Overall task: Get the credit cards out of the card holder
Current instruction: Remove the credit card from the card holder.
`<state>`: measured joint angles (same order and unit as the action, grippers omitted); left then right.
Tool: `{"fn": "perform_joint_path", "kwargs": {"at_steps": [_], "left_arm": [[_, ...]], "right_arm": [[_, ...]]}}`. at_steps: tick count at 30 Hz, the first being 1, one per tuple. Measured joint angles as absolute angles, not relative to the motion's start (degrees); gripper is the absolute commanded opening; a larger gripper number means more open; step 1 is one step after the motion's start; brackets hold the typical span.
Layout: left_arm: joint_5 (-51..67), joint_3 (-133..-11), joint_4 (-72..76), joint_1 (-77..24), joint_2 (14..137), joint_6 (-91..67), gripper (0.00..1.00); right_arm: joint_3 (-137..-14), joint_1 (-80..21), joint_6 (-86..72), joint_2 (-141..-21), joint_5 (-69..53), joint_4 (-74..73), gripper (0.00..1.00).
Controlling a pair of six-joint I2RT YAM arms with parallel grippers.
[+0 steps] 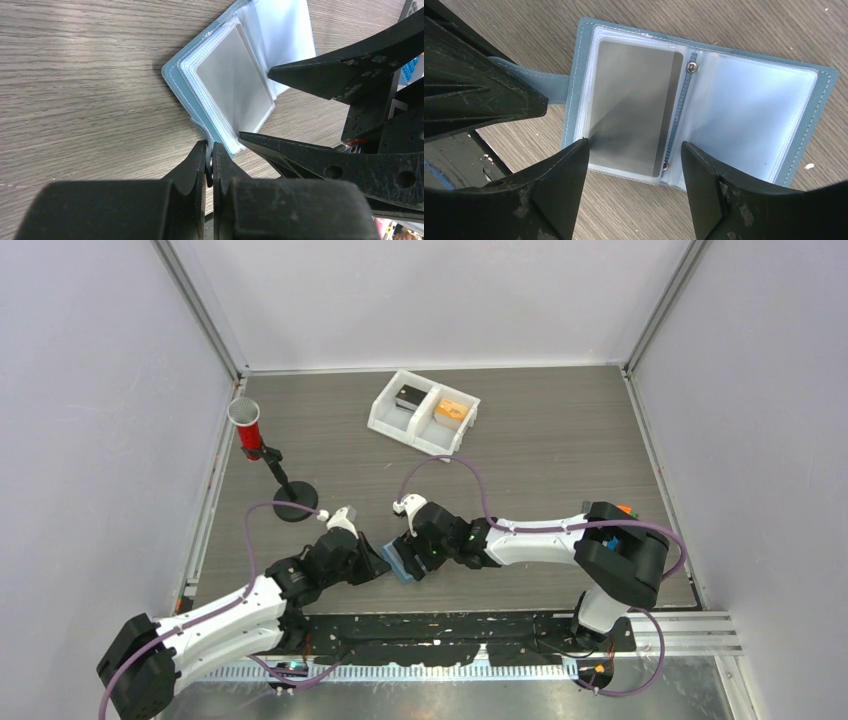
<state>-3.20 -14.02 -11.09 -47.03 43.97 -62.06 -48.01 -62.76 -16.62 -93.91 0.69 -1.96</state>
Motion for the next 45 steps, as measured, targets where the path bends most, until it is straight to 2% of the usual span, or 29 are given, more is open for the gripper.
{"fn": "perform_joint_path", "kwargs": {"at_steps": [18, 24, 29, 45], "left_arm": [[-3.42, -14.02, -11.42, -47.05, 43.94, -61.23, 0.0], [-3.42, -14.02, -11.42, -47.03, 43.88, -61.23, 0.0], [-3.42, -14.02, -11.42, -47.05, 43.88, -61.14, 0.0], [-4.05, -14.02, -11.7, -47.03, 42.48, -61.08, 0.0]], "right_arm": [[-50.15, -63.46, -18.39, -94.28, 0.36, -4.4, 0.75], [-51.48, -64.18, -18.79, -95.42, 2.44, -5.61, 0.73], [-51.55, -64.29, -19.14, -95.77, 4.32, -6.0, 0.67], [-51.55, -64.84, -20.27, -95.24, 9.58, -6.44, 0.65]]}}
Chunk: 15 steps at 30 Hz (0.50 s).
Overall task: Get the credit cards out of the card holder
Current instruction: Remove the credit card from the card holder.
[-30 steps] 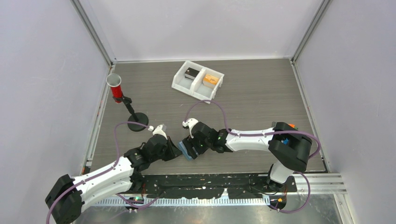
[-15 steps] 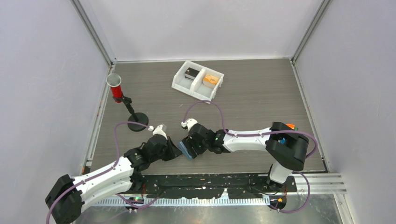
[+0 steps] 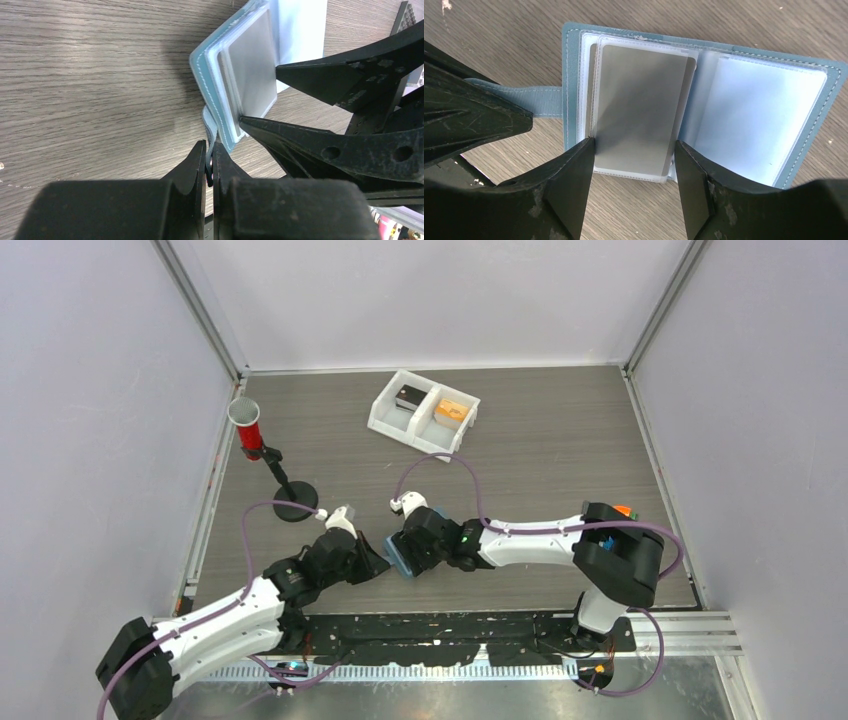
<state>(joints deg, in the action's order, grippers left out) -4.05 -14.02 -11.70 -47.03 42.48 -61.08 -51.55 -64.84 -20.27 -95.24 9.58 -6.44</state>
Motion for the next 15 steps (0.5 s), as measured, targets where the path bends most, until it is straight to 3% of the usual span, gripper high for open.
{"fn": "perform_joint_path", "kwargs": {"at_steps": [15], "left_arm": [[-3.97, -15.49, -11.88, -47.03, 44.56, -61.01, 0.0]], "right_arm": [[-51.53, -64.86, -20.69, -92.6, 13.39, -9.1, 0.68]]}}
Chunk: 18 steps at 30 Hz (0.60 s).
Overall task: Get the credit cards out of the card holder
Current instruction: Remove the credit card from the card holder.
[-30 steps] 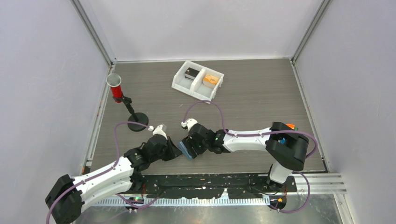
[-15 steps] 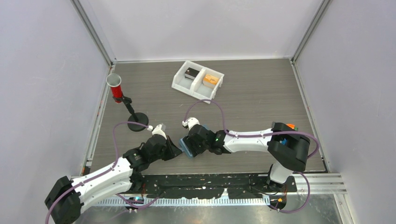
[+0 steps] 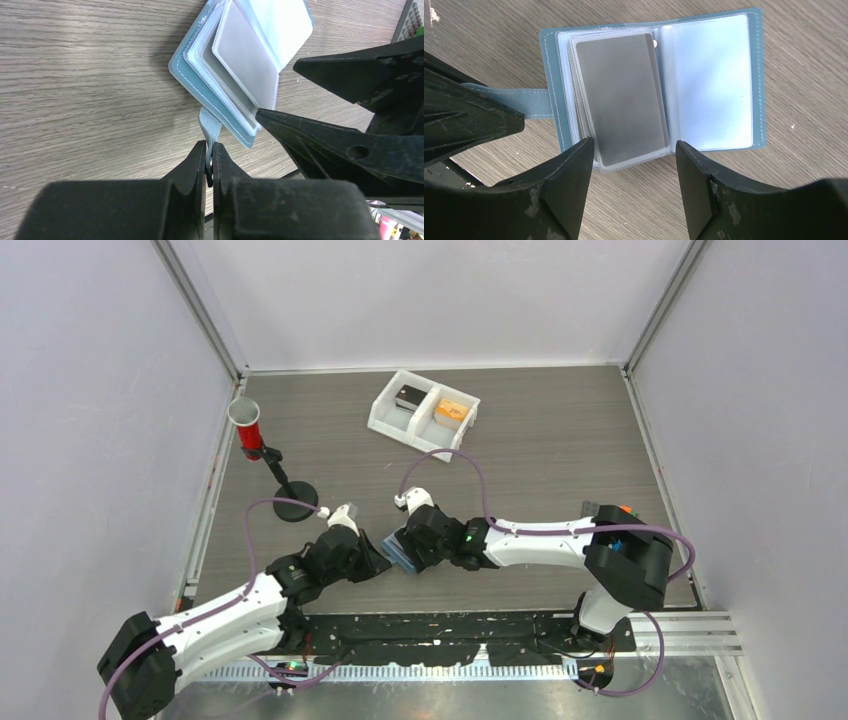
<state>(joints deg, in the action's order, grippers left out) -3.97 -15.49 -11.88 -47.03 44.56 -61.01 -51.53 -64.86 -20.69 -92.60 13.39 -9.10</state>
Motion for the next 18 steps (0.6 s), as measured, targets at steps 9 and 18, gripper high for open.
{"fn": "perform_joint_path", "kwargs": {"at_steps": [9, 18], "left_arm": [[-3.77, -15.62, -11.9, -47.05, 45.34, -61.04, 0.0], [-3.79, -15.62, -11.94, -47.05, 44.91, -61.01, 0.0]], "right_arm": [[-50.94, -64.86, -20.05, -90.89, 15.88, -9.56, 0.67], [-50.87, -63.16, -19.59, -88.66, 17.54, -10.41, 0.65]]}}
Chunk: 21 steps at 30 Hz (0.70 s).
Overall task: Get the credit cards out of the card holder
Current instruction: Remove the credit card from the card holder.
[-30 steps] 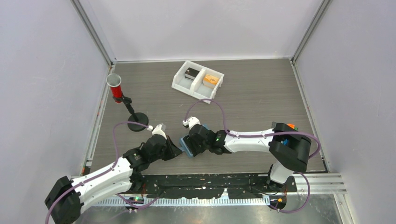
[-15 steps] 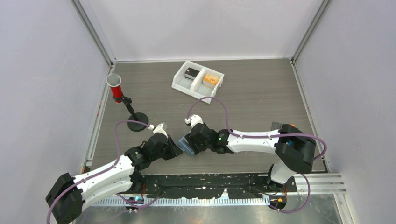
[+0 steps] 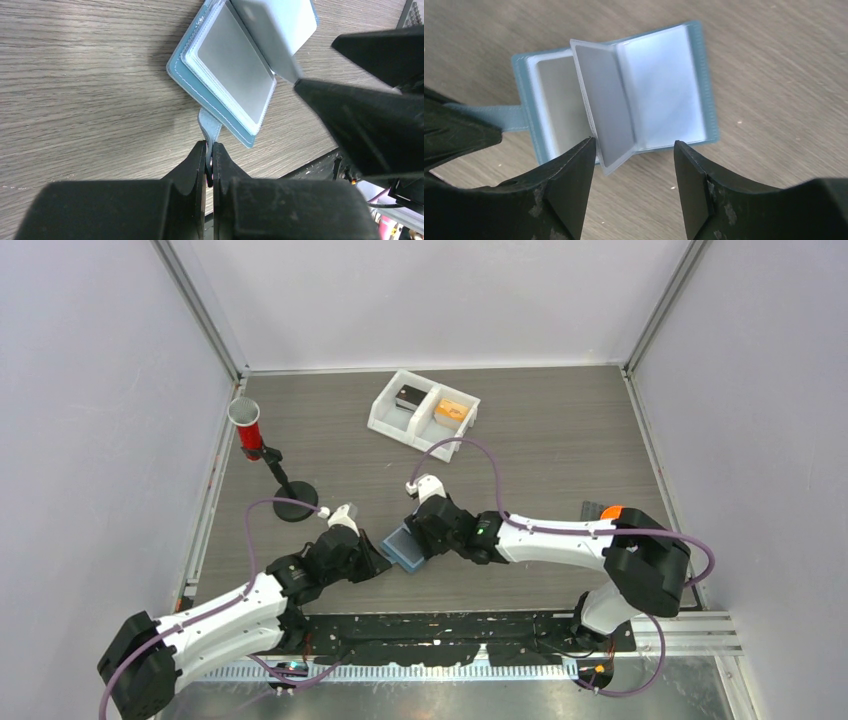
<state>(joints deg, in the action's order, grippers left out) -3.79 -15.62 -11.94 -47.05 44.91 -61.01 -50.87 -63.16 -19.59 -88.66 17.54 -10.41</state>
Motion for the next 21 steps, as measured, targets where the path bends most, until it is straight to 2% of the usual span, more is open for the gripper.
{"fn": "perform_joint_path", "kwargs": {"at_steps": [7, 10, 15, 17, 21], "left_arm": [[-4.34, -15.64, -13.58, -47.03, 45.21, -60.8, 0.0], [-6.17, -17.04, -17.72, -47.03, 45.74, -59.86, 0.06], [-9.08, -22.37, -24.49, -45.84, 46.78, -57.52, 0.29], [-10.02, -25.02, -26.48, -44.95, 46.81, -56.4, 0.37], [-10.83, -29.06, -28.51, -44.34, 46.68, -55.75, 0.42]], "right_arm": [[-50.09, -55.94, -19.64, -87.22, 17.96, -11.88, 0.64], [-49.69, -53.36, -19.62, -87.11, 17.37, -13.8, 0.64], [-50.04, -52.51, -19.66, -84.12, 13.21, -17.41, 0.57], [-50.54, -52.53, -19.97, -82.5, 10.83, -17.93, 0.48], [-51.59, -52.53, -21.69, -79.75, 5.3, -16.93, 0.42]]}}
